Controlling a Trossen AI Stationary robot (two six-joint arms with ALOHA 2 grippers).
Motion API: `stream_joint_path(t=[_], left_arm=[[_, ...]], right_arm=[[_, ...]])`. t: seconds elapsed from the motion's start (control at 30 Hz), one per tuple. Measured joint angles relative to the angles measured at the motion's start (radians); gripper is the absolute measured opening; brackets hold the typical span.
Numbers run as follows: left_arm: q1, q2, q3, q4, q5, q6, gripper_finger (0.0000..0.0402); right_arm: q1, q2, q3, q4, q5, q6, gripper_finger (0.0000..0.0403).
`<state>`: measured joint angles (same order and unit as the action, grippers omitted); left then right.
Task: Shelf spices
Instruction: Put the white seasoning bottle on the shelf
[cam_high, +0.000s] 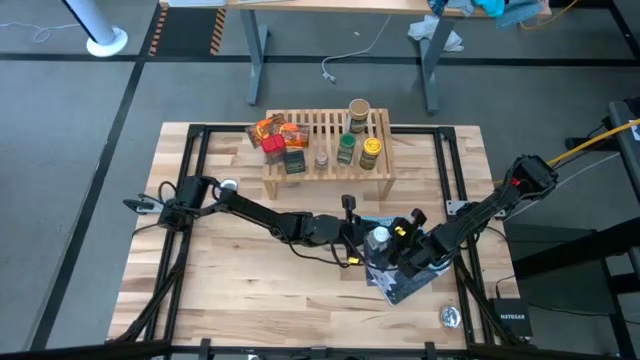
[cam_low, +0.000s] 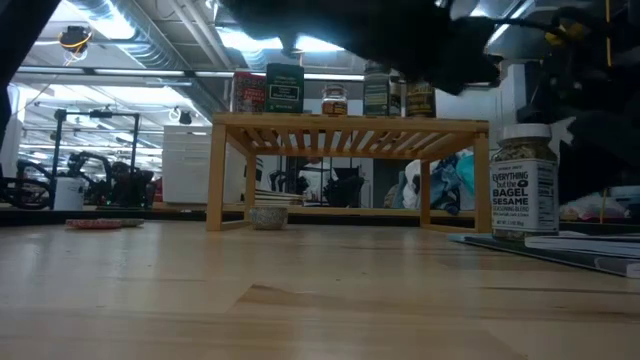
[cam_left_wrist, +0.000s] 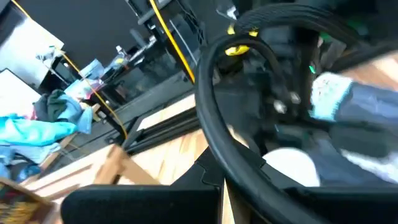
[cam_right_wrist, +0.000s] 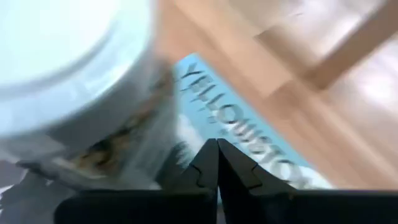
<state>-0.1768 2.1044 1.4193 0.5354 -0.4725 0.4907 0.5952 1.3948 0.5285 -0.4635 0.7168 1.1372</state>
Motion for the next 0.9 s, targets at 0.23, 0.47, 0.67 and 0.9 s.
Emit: stream_joint_path(t=[0.23,0.47,0.67,0.9], left_arm=[[0.004,-0.117,0.000,-0.241,-0.039,0.009,0.0000],[0.000,-0.209,-0.004,-0.572,-0.059,-0.067,0.0000],[-0.017,-0.272,-0.006,-0.900,-0.078,-0.176,0.0000],[-0.069,-0.370,-0.006,-1.215,-0.162,-0.353,0.0000]], right_arm=[[0.020,-0.180,0.058,-0.242,0.102,0.015,0.0005],[0.136,-0.300,0.057,-0.266,0.136,0.016,0.0005],[0.236,-0.307,0.058,-0.235,0.139,0.036,0.0005],[0.310,-0.305,0.058,-0.233,0.155,0.096,0.0005]])
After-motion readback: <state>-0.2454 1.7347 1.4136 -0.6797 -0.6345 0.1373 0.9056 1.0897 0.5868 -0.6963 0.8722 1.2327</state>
